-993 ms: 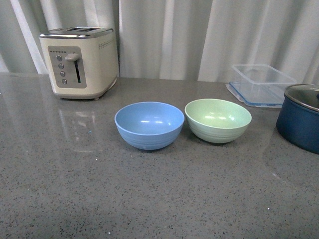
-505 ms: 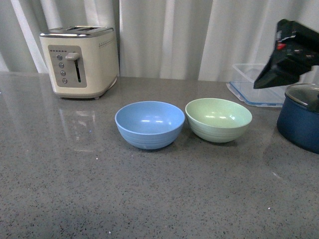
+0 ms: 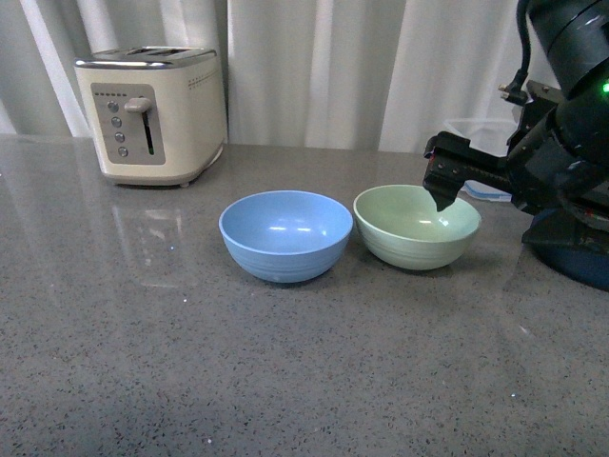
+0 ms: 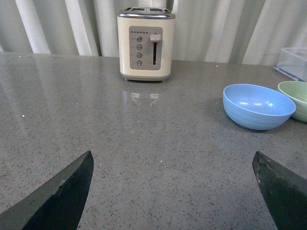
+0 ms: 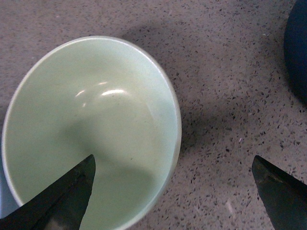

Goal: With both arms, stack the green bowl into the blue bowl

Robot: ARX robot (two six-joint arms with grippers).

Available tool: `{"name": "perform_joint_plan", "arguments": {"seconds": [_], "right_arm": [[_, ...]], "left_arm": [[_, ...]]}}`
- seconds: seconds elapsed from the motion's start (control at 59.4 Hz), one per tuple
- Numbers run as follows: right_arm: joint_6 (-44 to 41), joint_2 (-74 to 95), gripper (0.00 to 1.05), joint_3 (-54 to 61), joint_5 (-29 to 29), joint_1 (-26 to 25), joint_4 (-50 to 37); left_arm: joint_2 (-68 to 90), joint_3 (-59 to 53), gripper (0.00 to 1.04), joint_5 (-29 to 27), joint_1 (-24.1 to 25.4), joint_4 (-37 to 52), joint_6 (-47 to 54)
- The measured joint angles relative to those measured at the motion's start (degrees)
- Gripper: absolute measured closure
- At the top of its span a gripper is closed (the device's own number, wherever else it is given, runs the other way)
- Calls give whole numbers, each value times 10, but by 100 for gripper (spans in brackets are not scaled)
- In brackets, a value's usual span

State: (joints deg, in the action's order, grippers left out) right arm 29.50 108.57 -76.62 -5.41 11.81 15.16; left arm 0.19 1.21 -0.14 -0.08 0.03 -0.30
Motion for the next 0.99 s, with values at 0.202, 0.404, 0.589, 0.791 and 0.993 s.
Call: {"name": "perform_joint_plan", "arguments": {"seconds": [0.202,0.404,0.589,0.791,0.993], "right_arm": [[15,59,17,-54,-19,-8,28],[22,88,48,-83,-23,-12,43],[24,93,74,-101,-29,-12,53],[23,94,104,-108,-33,-12,54],[19,73,104,-106,-24,-14,54]], "left_arm": [[0,0,7,0,0,0,0],[0,0,7,0,0,0,0],[0,0,7,0,0,0,0],[0,0,7,0,0,0,0],[0,0,7,0,0,0,0]]}}
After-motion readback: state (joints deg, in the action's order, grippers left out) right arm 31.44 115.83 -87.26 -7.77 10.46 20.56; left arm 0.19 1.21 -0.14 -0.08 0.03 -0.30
